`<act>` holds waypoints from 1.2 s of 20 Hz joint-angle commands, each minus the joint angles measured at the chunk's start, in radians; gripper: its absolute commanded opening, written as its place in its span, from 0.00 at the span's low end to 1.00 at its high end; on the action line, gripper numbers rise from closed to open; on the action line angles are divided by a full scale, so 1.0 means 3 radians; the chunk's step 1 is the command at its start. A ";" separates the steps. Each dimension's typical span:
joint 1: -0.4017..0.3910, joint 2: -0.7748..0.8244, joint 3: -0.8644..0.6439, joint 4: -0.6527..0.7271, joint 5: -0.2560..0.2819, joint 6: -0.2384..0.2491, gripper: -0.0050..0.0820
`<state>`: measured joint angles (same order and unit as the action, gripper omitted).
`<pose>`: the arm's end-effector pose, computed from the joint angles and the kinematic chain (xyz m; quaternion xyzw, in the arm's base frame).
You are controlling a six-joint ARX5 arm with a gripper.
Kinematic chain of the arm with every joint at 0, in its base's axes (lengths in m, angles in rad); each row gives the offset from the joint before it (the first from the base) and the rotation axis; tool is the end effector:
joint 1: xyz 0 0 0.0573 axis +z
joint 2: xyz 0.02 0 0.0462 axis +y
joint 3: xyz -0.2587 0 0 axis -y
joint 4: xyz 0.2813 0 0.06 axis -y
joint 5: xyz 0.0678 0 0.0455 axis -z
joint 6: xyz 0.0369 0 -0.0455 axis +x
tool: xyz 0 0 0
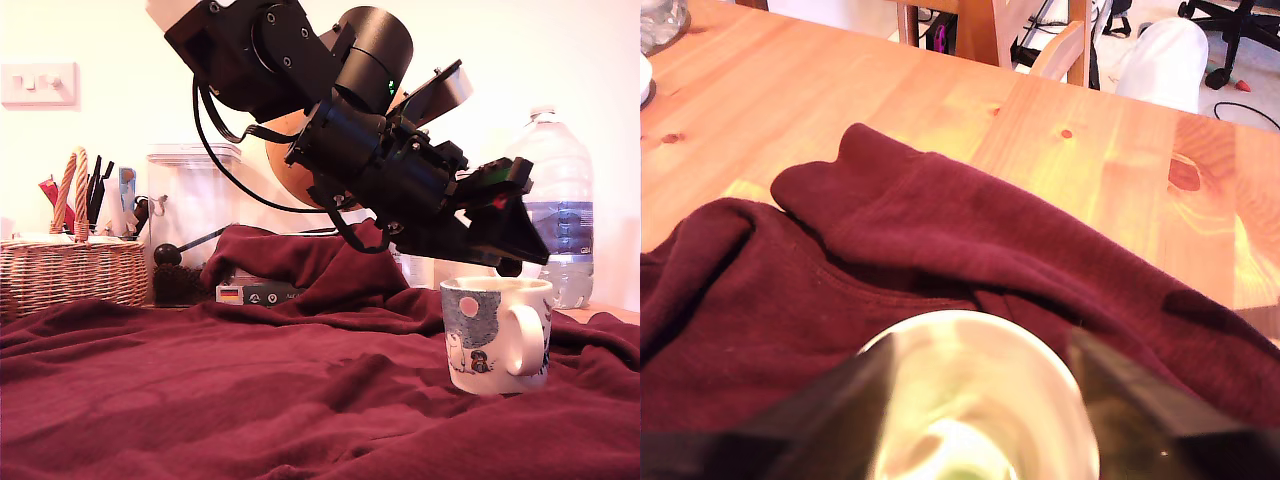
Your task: Pick up the coffee capsules on the table and drop them inside the coffee cup
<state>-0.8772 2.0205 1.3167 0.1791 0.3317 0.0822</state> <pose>0.2942 -0.3726 0.1487 0.1025 0.2270 -0.5587 0.7911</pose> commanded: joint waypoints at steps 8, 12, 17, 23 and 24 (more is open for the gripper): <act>0.0041 0.0022 -0.0017 -0.0076 0.0004 0.0015 0.79; 0.0061 -0.0141 -0.0017 -0.0239 0.0014 0.0018 0.67; 0.0136 -0.0427 -0.0017 -0.0421 0.0215 0.0020 0.09; 0.0373 -0.0526 -0.0020 -0.0894 0.0416 0.0107 0.03; 0.0422 -0.0526 -0.0028 -0.0951 0.0474 0.0109 0.03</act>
<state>-0.7612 1.8446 1.3167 -0.1078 0.4625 0.1093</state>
